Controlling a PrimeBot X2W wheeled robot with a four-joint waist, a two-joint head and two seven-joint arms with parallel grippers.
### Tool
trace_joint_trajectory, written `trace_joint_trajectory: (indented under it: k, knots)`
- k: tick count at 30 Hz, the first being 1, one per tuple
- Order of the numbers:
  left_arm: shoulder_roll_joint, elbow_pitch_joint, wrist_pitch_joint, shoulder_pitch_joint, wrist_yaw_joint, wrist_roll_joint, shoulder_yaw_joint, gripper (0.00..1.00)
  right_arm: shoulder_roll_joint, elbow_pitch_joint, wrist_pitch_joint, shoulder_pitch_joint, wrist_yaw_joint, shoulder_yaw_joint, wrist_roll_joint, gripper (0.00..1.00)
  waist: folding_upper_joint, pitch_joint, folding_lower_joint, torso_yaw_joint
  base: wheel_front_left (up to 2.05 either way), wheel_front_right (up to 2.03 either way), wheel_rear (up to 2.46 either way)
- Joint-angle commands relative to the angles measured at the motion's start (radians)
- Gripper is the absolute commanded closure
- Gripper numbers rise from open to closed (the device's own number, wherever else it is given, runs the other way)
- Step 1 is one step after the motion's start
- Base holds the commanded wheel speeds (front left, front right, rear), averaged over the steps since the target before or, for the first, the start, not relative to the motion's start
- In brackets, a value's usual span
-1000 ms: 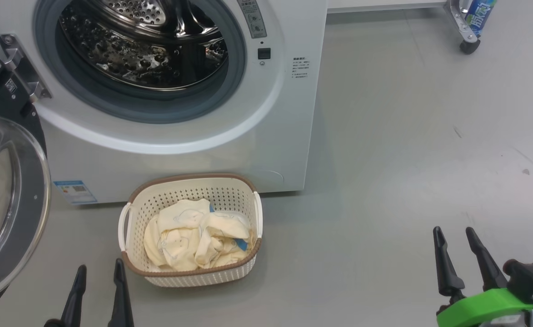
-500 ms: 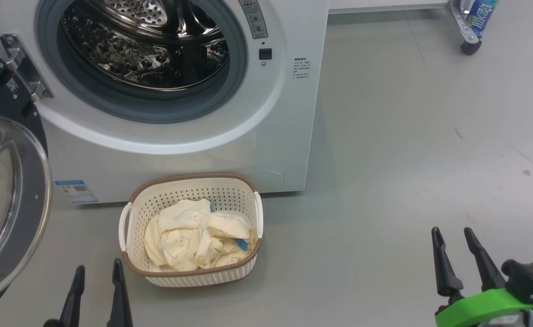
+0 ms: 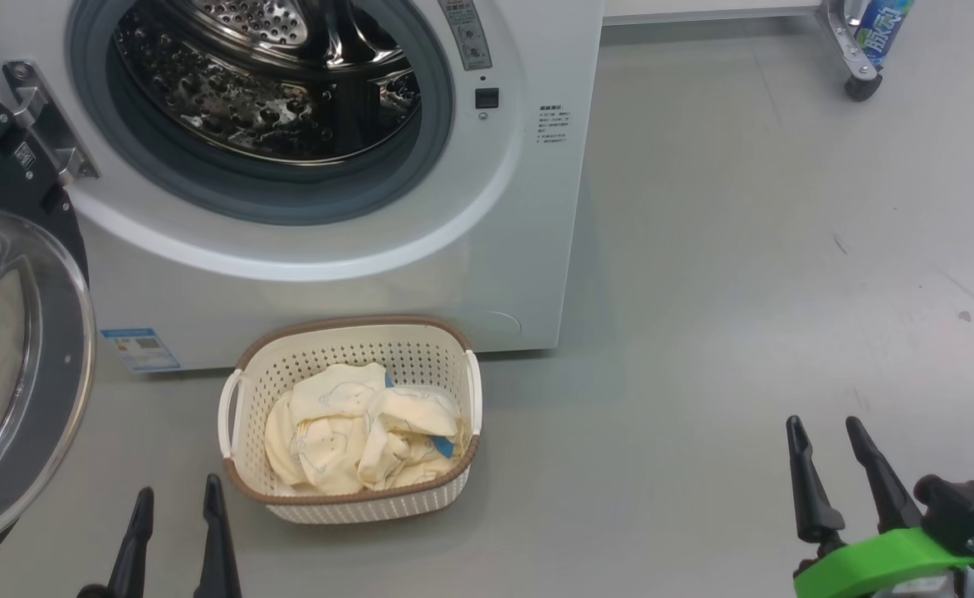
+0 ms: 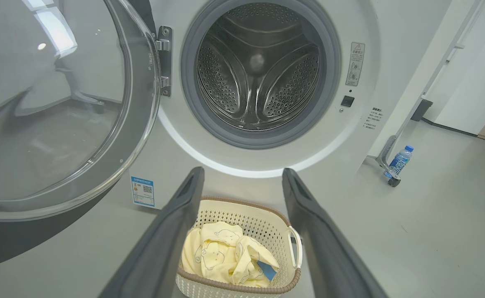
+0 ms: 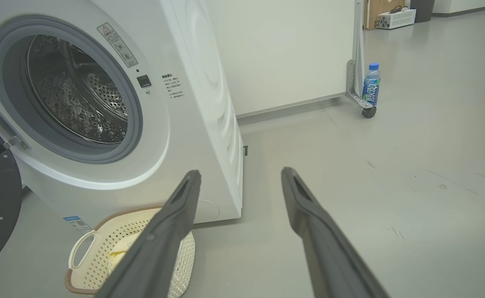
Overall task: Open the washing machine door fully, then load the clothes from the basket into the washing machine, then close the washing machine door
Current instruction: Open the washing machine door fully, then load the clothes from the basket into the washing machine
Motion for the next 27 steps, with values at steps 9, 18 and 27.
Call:
trace_joint_trajectory:
  k: [9,18,27]
  knots:
    - [0.001,-0.018,-0.014,-0.034,0.0,-0.014,0.037,0.0,-0.014,-0.031,-0.009,-0.033,-0.003,0.023,-0.01,0.0,0.0,0.001,0.0,0.0,0.0,0.0,0.0]
    - [0.001,0.01,-0.014,-0.028,-0.006,-0.029,0.032,0.0,-0.016,-0.032,-0.009,-0.032,-0.003,0.025,-0.009,0.0,0.0,-0.001,0.0,0.0,0.08,-0.08,0.0]
    - [0.001,0.018,-0.014,-0.031,-0.013,-0.031,0.031,0.0,-0.015,-0.032,-0.009,-0.038,-0.003,0.027,-0.007,0.0,0.0,0.008,0.0,-0.005,1.02,-1.02,0.0]
